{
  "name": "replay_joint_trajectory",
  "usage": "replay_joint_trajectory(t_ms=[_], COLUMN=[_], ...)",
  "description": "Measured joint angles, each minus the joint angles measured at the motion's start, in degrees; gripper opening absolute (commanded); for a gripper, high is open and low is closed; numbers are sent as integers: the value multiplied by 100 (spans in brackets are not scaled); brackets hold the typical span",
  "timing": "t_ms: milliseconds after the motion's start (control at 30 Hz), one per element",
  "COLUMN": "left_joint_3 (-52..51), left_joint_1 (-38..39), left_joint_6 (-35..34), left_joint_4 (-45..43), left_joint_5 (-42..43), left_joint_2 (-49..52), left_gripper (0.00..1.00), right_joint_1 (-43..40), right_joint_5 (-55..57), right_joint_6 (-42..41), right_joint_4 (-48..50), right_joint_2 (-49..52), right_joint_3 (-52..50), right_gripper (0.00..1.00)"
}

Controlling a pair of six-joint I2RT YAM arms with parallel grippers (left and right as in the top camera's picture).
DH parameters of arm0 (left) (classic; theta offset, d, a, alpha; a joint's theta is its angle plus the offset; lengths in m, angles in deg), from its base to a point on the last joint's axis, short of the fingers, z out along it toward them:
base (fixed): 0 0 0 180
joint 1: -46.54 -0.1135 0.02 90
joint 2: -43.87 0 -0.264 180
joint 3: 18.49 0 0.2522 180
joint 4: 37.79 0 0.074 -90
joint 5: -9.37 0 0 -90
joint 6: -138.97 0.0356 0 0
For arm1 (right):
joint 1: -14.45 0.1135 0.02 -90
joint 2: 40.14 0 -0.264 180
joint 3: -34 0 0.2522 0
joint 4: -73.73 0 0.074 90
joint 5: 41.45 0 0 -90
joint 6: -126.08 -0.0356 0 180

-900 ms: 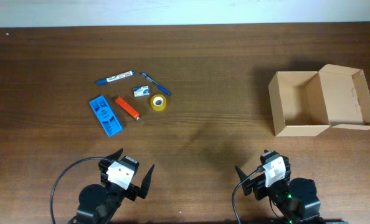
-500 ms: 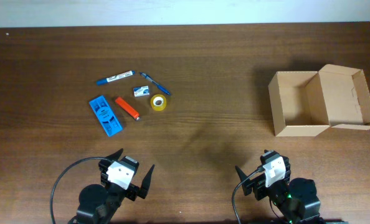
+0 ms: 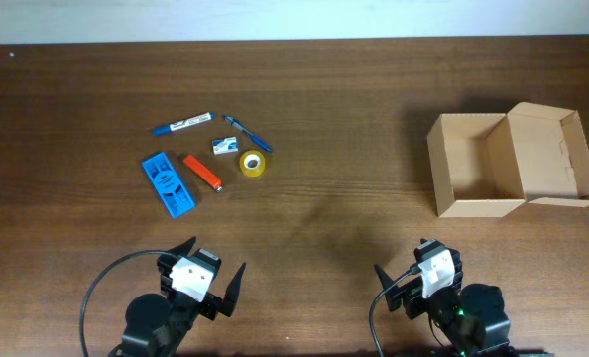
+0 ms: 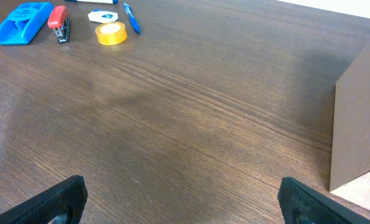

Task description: Pack container

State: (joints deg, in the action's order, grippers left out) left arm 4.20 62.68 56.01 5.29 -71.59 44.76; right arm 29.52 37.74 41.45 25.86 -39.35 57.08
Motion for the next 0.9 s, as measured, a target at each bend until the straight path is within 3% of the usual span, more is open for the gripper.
replay_joint_trajectory(t_ms=[300,467,600,700,900], left_joint_3=[0,0,0,0,0], left_joint_1=[0,0,0,0,0], left_joint_6=[0,0,0,0,0], left_joint_4=[-2,0,-2,0,0], left_joint_5=[0,0,0,0,0], left_joint_2=[0,0,0,0,-4], left_gripper=[100,100,100,100,100], right_joint_1=[0,0,0,0,-2], right_joint_5=[-168,-186,190,332,859], right_joint_6=[-127,-1574,-3364,-3866,-4089], right_joint_4=[229,772,660,831,1189], right_joint_2=[0,0,0,0,459], right_joint_3=[-13,-17,-17,-24,109], right_gripper=[99,99,99,99,99])
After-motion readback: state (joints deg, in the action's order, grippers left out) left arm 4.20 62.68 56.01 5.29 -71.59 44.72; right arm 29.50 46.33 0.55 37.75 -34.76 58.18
